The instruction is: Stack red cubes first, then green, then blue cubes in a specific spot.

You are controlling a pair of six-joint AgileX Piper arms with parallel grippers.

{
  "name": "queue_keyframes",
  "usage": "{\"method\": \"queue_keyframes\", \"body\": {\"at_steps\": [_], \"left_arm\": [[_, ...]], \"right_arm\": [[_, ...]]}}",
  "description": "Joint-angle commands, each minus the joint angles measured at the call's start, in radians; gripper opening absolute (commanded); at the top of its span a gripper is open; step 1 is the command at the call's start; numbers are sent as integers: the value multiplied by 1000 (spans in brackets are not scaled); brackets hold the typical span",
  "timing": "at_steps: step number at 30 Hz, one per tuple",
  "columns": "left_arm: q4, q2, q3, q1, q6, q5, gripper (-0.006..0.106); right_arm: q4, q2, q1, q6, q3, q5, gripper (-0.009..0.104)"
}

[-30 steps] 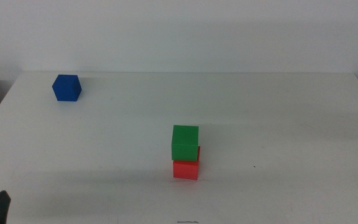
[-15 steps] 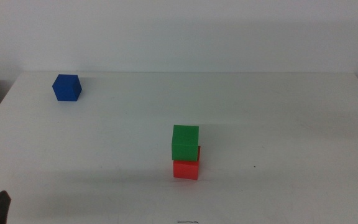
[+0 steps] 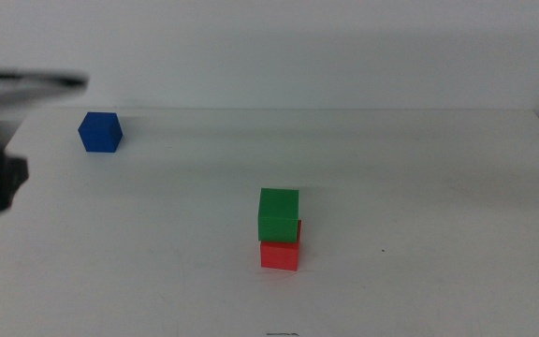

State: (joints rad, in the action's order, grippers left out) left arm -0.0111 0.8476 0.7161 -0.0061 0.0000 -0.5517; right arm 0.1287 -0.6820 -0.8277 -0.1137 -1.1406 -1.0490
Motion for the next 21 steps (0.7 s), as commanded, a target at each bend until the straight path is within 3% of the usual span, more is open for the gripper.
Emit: {"method": "queue_keyframes", "body": {"at_steps": [1,21], "left_arm": [[11,110,141,-2,11,-15,94],[11,969,1073,34,101,-459,94]], "right_arm": [[19,-3,6,12,-23,65,74],[19,-3,6,12,-23,65,74]]}}
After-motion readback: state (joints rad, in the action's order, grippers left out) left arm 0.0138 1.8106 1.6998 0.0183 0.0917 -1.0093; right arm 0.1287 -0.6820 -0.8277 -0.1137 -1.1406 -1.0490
